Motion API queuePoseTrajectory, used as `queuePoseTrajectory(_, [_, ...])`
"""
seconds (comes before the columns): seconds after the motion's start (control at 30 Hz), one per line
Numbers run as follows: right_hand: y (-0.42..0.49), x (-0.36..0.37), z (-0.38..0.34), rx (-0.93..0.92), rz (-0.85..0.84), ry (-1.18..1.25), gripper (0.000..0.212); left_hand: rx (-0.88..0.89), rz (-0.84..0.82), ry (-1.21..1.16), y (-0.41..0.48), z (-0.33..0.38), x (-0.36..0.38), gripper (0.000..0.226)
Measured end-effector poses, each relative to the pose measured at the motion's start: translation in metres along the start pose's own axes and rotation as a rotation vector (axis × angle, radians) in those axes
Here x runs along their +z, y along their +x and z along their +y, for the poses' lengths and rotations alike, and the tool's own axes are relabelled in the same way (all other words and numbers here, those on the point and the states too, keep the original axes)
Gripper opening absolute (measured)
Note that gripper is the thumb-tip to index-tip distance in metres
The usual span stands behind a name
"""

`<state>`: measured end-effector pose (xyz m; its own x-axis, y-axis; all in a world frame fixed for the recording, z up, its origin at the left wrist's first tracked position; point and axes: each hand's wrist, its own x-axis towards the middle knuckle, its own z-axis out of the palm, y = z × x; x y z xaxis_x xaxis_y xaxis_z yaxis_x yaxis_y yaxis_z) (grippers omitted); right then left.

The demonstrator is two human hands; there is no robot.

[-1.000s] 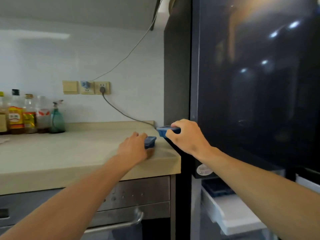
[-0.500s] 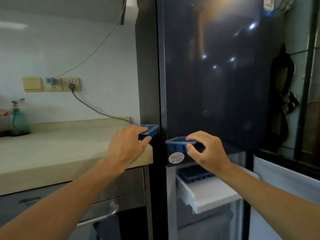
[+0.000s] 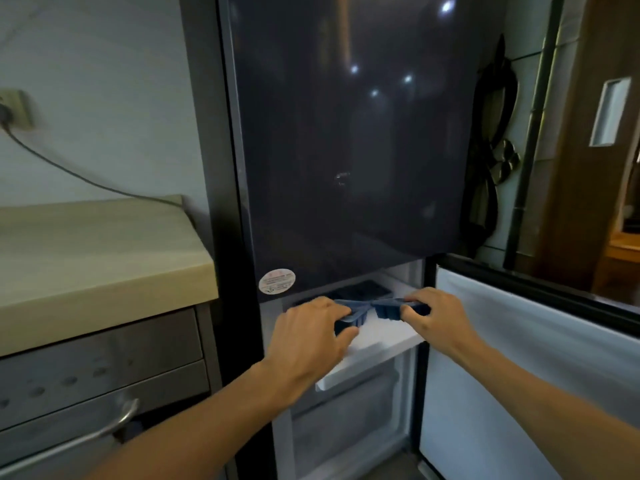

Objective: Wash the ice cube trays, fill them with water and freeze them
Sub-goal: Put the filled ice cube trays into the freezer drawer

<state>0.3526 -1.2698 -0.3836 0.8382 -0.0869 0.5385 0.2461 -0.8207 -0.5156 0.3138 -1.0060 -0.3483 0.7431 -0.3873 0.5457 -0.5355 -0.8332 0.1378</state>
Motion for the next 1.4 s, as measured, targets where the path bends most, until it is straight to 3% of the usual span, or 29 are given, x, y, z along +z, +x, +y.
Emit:
queuePoseTrajectory(0.23, [0.039,0.028,0.055,0.098,-0.178,-0.019,0.029,-0.002,-0.239,0.129,0.052,0.0,0.099,0.046])
queuePoseTrajectory(0.63, [0.086,0.073,0.124,0.078,-0.309,-0.087,0.033,0.083,-0.389,0.295,0.125,0.006,0.181,0.051])
queuePoseTrajectory(0.87, [0.095,0.068,0.132,0.077,-0.455,-0.259,0.043,-0.016,-0.429,0.069,0.139,0.023,0.2,0.033])
queuePoseTrajectory(1.1, [0.11,0.064,0.117,0.082,-0.664,-0.467,0.025,-0.15,-0.513,-0.186,0.146,0.021,0.204,0.022])
queuePoseTrajectory(1.2, [0.109,0.056,0.11,0.087,-0.605,-0.457,0.023,-0.194,-0.535,-0.226,0.147,0.025,0.203,0.015])
queuePoseTrajectory(1.33, [0.084,0.044,0.103,0.08,-0.282,-0.358,0.022,-0.184,-0.554,-0.253,0.145,0.031,0.201,0.022])
queuePoseTrajectory(1.4, [0.063,0.043,0.103,0.095,-0.236,-0.308,0.017,-0.155,-0.551,-0.249,0.141,0.032,0.198,0.021])
